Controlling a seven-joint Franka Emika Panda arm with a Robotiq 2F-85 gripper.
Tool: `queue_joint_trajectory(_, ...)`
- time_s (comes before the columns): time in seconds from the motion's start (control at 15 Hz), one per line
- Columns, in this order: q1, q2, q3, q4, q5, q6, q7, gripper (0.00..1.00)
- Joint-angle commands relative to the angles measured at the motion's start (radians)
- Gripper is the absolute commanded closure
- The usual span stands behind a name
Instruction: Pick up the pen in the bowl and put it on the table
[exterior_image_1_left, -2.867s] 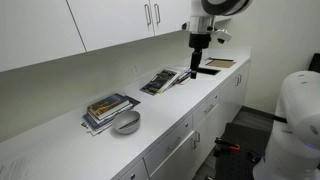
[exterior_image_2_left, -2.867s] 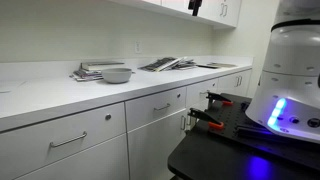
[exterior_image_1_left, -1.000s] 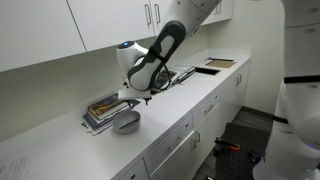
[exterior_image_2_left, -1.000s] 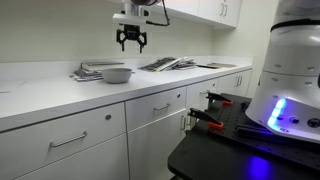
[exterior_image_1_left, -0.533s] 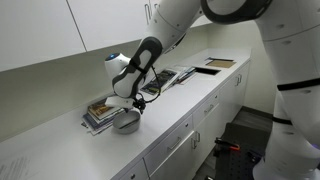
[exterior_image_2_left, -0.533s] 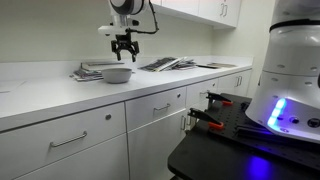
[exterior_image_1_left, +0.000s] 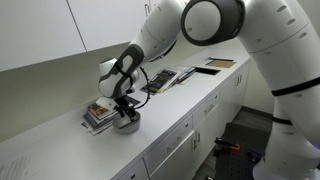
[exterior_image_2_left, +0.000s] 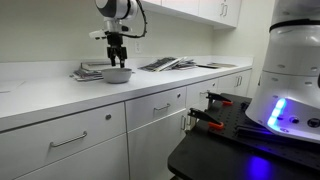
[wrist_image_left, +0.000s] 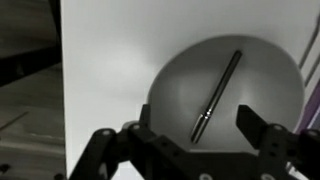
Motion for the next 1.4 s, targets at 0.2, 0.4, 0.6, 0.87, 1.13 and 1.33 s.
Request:
queue_joint_trajectory(0.2,0.008,0.103,-0.033,0.125,0.089,-0.007,0.133,0.27)
queue_joint_trajectory(0.4,0.005,0.135,-0.036,0.153,0.087,-0.004,0.136,0.29)
queue_joint_trajectory(0.6,0.005,0.163,-0.04,0.178,0.086,0.002,0.134,0.33)
queue_joint_trajectory(0.87,0.007,0.209,-0.048,0.219,0.083,0.0,0.137,0.34)
queue_joint_trajectory(1.13,0.013,0.251,-0.052,0.246,0.08,0.002,0.141,0.62)
queue_joint_trajectory(1.33,0.017,0.271,-0.056,0.259,0.078,0.009,0.144,0.87)
